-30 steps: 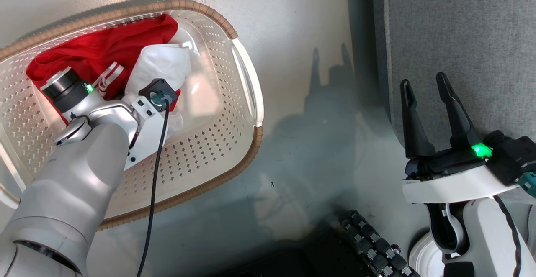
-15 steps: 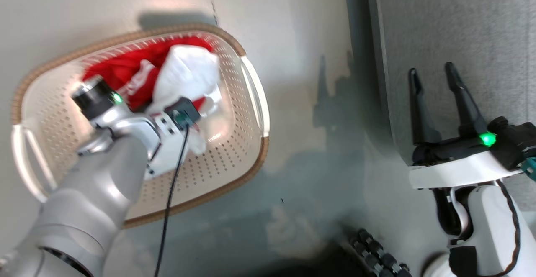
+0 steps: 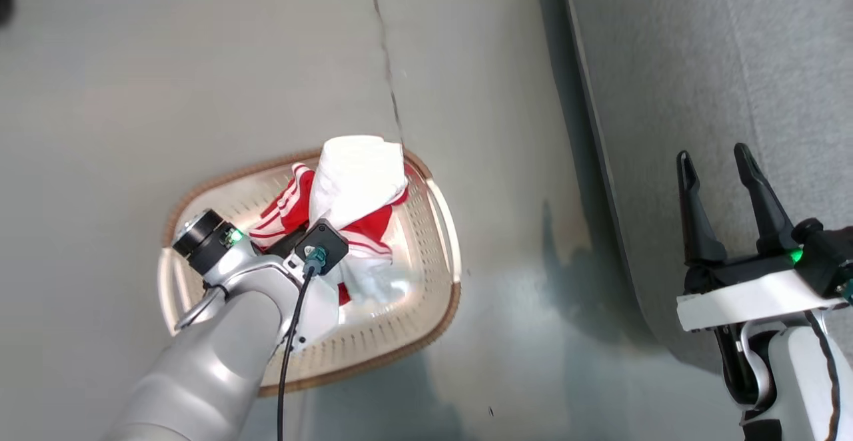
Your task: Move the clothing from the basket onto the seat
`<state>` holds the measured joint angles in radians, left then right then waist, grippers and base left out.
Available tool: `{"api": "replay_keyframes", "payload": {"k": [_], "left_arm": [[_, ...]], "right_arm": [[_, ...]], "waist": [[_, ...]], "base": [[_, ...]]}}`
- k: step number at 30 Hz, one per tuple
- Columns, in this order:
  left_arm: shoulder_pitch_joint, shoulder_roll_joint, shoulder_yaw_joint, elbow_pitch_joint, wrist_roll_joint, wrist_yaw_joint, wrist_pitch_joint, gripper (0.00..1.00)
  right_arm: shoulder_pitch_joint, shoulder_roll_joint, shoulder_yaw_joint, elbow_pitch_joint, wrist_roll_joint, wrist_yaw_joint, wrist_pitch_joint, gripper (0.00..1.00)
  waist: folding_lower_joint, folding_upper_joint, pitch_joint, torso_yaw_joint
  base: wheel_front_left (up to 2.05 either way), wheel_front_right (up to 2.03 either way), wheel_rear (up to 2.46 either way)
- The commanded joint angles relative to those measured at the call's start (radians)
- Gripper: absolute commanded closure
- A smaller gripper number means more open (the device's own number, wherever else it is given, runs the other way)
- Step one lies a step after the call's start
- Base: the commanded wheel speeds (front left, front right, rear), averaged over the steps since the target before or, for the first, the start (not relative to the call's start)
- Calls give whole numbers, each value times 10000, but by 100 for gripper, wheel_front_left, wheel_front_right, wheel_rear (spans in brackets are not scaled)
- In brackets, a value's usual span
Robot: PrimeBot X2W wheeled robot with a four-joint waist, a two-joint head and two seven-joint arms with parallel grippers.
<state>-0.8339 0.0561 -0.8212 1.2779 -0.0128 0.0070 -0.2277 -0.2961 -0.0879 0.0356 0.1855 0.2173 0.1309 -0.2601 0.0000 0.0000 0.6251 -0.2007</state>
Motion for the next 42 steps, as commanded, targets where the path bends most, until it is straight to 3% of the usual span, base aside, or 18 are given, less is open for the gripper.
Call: {"api": "replay_keyframes", "payload": {"k": [1, 5, 18, 23, 33, 42], "left_arm": [[306, 2, 290, -261, -409, 165, -252, 100], [730, -28, 639, -898, -908, 233, -373, 100], [2484, 1094, 2188, -6257, -1241, 941, -375, 100], [3108, 1227, 3091, -8577, -1020, 1125, -378, 100], [4044, 856, 4309, -11562, -790, 1085, -377, 100], [4601, 225, 4860, -13528, -835, 440, -373, 100]], "right_arm": [[228, -122, 17, 79, -67, -1, -35, 0], [432, -219, 20, 106, -26, -1, -35, 0], [1099, -357, 204, 335, 154, 1, -35, 0], [1332, -330, 327, 294, 296, 1, -35, 0], [1664, -446, 805, 19, 310, 1, -35, 0], [1880, -471, 875, -120, 438, 1, -35, 0]], "waist": [[0, 0, -1473, 639], [0, 0, -2152, 854], [0, 0, -4165, 1261], [0, 0, -4761, 1214], [0, 0, -5383, 1182], [0, 0, -5609, 1197]], "base": [[0, 0, 0], [0, 0, 0], [0, 0, 0], [0, 0, 0], [0, 0, 0], [0, 0, 0]]}}
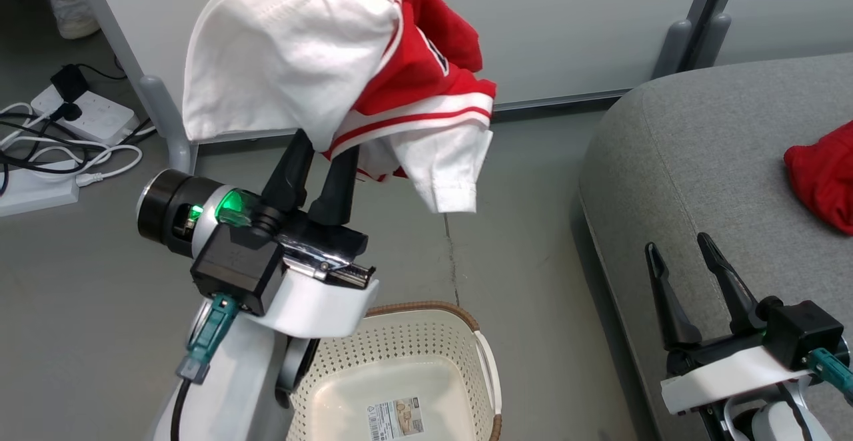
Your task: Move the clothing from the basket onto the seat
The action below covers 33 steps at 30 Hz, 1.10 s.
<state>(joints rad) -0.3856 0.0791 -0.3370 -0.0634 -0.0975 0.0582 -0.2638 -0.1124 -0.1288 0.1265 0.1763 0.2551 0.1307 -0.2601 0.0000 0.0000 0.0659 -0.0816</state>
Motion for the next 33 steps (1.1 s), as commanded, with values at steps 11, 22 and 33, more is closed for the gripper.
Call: {"api": "replay_keyframes", "payload": {"k": [11, 22, 33], "left_arm": [[776, -266, -1395, -138, -250, -935, -11, 100], [591, -272, -1819, 109, -482, -770, -11, 100], [604, -272, -1668, 222, -406, -845, -11, 100]], "right_arm": [[174, 15, 149, 38, 116, 3, -35, 0], [30, -57, 202, -49, 169, 3, -35, 0], [20, -55, 230, -114, 136, 3, -35, 0]], "waist": [[0, 0, -215, -44], [0, 0, -86, -141], [0, 0, -92, -168]], "base": [[0, 0, 0], [0, 0, 0], [0, 0, 0]]}}
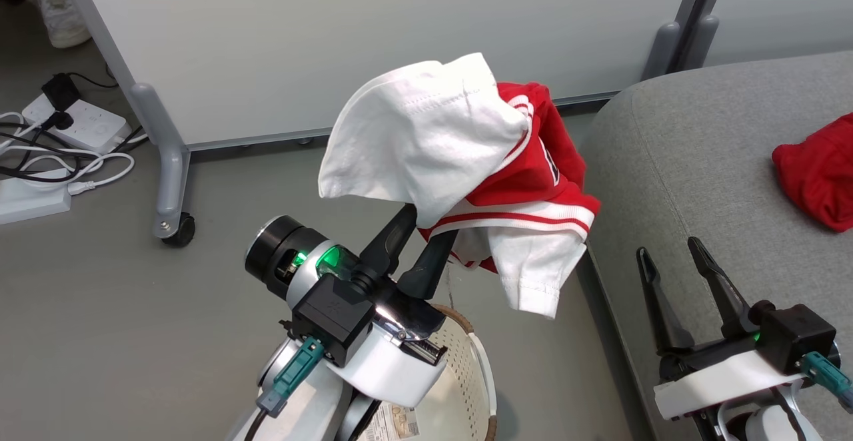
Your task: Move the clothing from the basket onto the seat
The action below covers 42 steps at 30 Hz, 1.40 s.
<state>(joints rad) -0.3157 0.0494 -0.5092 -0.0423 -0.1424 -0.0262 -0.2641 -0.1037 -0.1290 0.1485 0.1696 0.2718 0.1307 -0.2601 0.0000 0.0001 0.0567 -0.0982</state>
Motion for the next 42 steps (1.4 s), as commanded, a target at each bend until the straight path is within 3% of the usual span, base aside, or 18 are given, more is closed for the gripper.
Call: {"api": "replay_keyframes", "payload": {"k": [1, 7, 13, 24, 34, 42], "left_arm": [[-92, 24, 67, 21, 63, -16, -7, 100], [-138, 22, 162, 151, 115, -103, -7, 100], [-232, 23, 226, 260, 167, -156, -9, 100], [-337, 24, 179, 356, 161, -254, -7, 100], [-390, 24, 47, 572, 285, -384, -9, 100], [-423, 22, -585, 862, 485, -645, -7, 100]], "right_arm": [[-61, -75, 27, -80, -28, 3, -35, 0], [6, -369, 762, -670, 280, 3, -34, 0], [-115, -1296, 2191, -1806, 514, 3, -34, 0], [-491, -2181, 3610, -3026, -222, 3, -35, 0], [-753, -1886, 3309, -3703, -775, 3, -34, 0], [-1086, -1701, 3060, -3433, -1304, 3, -36, 0]], "waist": [[0, -1, 12, -10], [0, -1, 143, -64], [0, -1, 327, -120], [0, -1, 513, -68], [0, -1, 639, 56], [0, -1, 651, 171]], "base": [[0, 0, 0], [0, 0, 0], [0, 0, 0], [0, 0, 0], [0, 0, 0], [0, 0, 0]]}}
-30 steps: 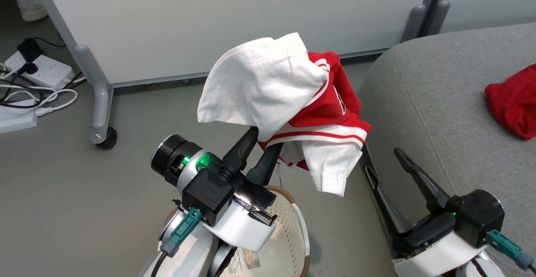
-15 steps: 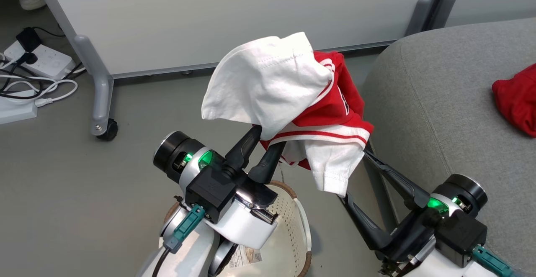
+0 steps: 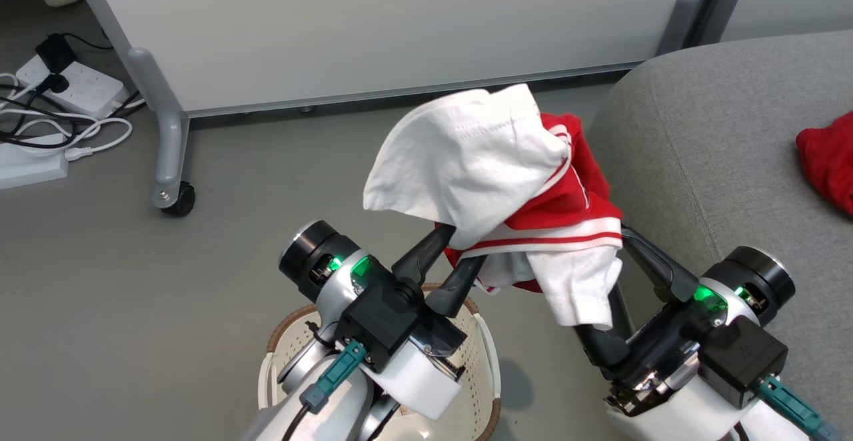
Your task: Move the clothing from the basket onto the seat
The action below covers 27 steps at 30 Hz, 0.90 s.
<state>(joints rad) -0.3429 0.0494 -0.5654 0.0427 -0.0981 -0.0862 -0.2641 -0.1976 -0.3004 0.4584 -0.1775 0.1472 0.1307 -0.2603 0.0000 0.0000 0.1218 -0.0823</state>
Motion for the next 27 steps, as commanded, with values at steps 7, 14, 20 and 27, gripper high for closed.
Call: {"api": "replay_keyframes", "payload": {"k": [7, 14, 20, 27], "left_arm": [[-138, 19, -716, 133, 105, -245, -9, 100], [-121, -33, -1347, 226, -29, -386, -15, 100], [-68, -55, -1725, 472, -111, -467, -4, 100], [88, -29, -1750, 902, -275, -512, 17, 100]], "right_arm": [[-346, 11, 148, 568, -133, 3, -34, 0], [-567, 54, 437, 981, -166, 3, -26, 0], [-649, 124, 631, 1044, -108, 4, -29, 0], [-588, 204, 854, 1120, 593, 9, -49, 100]], "waist": [[0, 0, 8, 166], [0, 0, -8, 338], [0, 0, -95, 401], [0, 0, -220, 403]], "base": [[0, 0, 0], [0, 0, 0], [0, 0, 0], [0, 0, 0]]}}
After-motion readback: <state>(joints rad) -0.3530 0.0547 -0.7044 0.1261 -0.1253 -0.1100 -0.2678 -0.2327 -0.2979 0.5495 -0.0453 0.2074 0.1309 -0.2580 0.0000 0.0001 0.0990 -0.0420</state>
